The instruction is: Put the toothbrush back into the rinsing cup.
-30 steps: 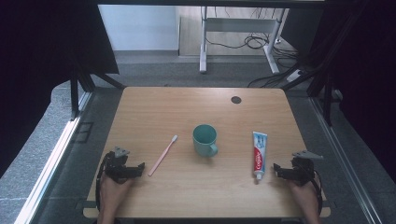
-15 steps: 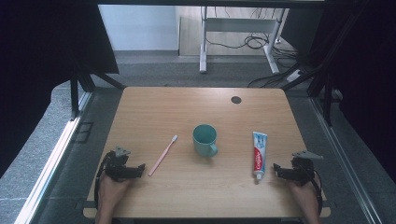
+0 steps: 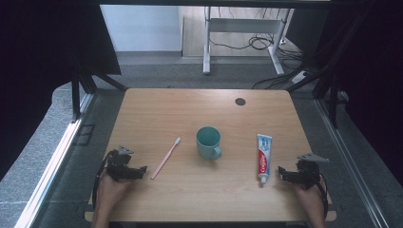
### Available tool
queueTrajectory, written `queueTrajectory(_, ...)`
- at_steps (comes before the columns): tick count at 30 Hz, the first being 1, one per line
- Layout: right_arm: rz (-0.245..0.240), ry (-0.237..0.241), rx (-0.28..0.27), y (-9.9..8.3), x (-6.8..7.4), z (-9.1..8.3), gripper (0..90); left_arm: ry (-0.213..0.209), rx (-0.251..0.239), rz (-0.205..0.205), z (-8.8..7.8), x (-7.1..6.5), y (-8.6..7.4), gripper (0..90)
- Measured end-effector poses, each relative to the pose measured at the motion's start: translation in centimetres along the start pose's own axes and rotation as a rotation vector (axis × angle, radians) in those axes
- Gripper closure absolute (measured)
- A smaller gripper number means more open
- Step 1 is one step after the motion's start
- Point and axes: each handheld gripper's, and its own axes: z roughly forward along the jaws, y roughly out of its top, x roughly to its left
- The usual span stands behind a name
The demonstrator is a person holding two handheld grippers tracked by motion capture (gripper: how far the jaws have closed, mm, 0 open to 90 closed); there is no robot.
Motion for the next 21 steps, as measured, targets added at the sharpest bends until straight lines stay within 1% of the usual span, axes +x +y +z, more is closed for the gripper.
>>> queueTrajectory(7, -0.001, 0.000, 0.000, 0.0, 0.0, 0.0, 6.5, -0.024, 0.029, 0.016, -0.2, -0.2, 0.8, 8.6)
queueTrajectory(11, -0.002, 0.000, 0.000, 0.0, 0.0, 0.0, 6.5, -0.040, 0.061, 0.042, -0.2, -0.3, 1.2, 8.4)
queueTrajectory(14, -0.002, 0.000, 0.000, 0.0, 0.0, 0.0, 6.5, -0.049, 0.069, 0.043, -0.1, -0.3, 1.3, 7.8)
queueTrajectory(15, -0.002, 0.000, 0.000, 0.0, 0.0, 0.0, 6.5, -0.059, 0.077, 0.051, -0.1, -0.4, 1.5, 7.5)
queueTrajectory(17, -0.002, 0.000, 0.000, 0.0, 0.0, 0.0, 6.5, -0.061, 0.081, 0.054, -0.1, -0.4, 1.6, 7.5)
queueTrajectory(18, -0.002, 0.000, 0.000, 0.0, 0.0, 0.0, 6.5, -0.066, 0.090, 0.066, -0.2, -0.5, 1.9, 7.9)
queueTrajectory(19, -0.002, 0.000, 0.000, 0.0, 0.0, 0.0, 6.5, -0.066, 0.090, 0.066, -0.2, -0.5, 1.9, 8.1)
queueTrajectory(21, -0.001, 0.000, 0.000, 0.0, 0.0, 0.0, 6.5, -0.068, 0.097, 0.083, -0.4, -0.6, 2.2, 8.6)
